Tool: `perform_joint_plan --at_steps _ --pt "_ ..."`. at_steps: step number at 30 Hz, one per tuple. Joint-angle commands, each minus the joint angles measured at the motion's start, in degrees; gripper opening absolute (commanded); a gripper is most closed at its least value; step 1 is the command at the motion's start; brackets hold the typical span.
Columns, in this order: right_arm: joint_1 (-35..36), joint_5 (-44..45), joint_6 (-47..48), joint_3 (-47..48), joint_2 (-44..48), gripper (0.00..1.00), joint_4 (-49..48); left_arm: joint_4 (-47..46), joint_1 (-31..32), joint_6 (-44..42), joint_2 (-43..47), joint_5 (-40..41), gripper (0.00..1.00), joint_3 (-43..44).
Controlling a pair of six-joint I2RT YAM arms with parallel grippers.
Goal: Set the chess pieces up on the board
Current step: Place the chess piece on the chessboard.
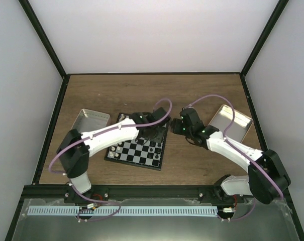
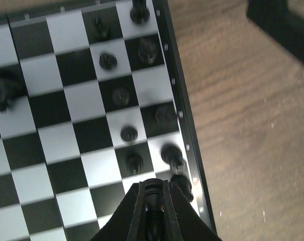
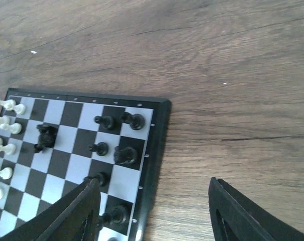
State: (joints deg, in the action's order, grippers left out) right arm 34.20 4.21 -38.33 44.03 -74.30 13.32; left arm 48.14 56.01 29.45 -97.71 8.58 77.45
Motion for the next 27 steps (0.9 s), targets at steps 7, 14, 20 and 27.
perform_joint_plan --at_steps 7,14,20,27 --pt "-4.7 8.2 -5.1 -6.6 9.7 0.61 1.9 3.6 -5.7 -6.3 -13.8 1.1 0.05 15.2" --pt "-6.5 8.5 -5.4 -9.4 13.4 0.61 1.4 4.8 -6.3 -9.1 -19.4 -0.9 0.05 20.3" --pt "-6.5 7.4 -5.2 -9.7 12.9 0.61 0.9 5.8 -6.4 -10.1 -21.5 -1.6 0.05 22.0" --pt "-6.5 5.8 -5.1 -10.2 12.9 0.61 -0.2 4.9 -6.6 -11.4 -23.1 -4.5 0.05 22.7"
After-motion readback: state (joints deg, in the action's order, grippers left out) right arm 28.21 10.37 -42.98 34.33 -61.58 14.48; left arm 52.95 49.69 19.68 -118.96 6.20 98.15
